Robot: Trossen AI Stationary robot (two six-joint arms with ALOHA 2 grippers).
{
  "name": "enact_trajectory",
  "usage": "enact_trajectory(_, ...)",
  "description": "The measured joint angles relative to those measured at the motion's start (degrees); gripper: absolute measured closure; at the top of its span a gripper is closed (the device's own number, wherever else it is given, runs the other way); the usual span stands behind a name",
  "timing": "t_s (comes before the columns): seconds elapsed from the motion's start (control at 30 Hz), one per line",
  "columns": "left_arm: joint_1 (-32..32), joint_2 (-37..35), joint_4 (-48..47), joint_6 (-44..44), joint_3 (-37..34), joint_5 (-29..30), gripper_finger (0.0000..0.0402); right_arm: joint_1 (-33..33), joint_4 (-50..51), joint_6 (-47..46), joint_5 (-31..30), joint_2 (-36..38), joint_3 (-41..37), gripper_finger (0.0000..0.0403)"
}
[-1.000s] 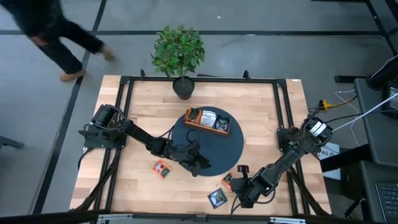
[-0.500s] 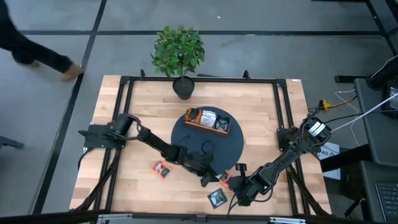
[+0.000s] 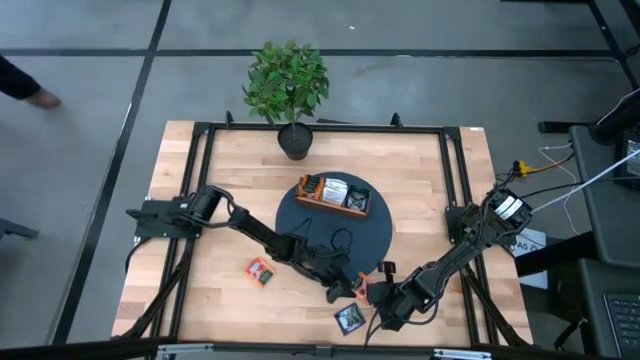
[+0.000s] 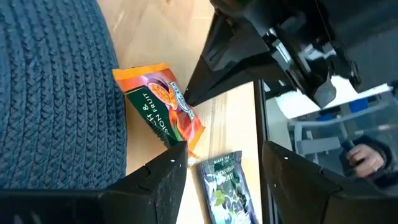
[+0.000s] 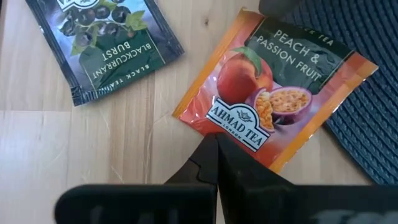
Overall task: Pick & Place Tea
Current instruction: Put the orange tea bag into the left side of the wooden organizer
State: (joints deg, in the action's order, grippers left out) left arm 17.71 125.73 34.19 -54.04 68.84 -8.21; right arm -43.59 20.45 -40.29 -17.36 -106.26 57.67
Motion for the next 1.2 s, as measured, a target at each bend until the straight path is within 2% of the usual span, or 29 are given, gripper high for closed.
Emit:
enact_trajectory(0.13,-0.8,0.0,-0.1,2.0,0.0,-1.7,0.0199,0.0,0.0,0.0,0.3,0.0,0.0,0.0403)
enact_trajectory(0.37,-3.7,-0.4,-1.6,-1.0,0.0,-10.5,0.0199,0.0,-0.2,-0.2,0.9,0.1,0.0,0.0403)
enact_trajectory(0.53,-3.6,-0.4,-1.7,-0.8,0.0,-9.4,0.0204,0.0,-0.2,-1.2,1.0,0.1,0.0,0.0403)
enact_trajectory(0.7,-3.0,-0.4,-1.8,-0.5,0.0,-6.8,0.0229,0.0,-0.2,-1.2,1.1,0.1,0.0,0.0403)
enact_trajectory(0.97,-1.9,-0.5,-2.0,0.1,0.0,-6.9,0.0264,0.0,-0.2,-0.9,1.1,0.1,0.0,0.0403)
enact_trajectory(1.2,-1.6,-5.0,-10.0,2.8,-0.2,-6.1,0.0277,0.0,-0.2,-1.0,1.1,0.1,0.0,0.0403)
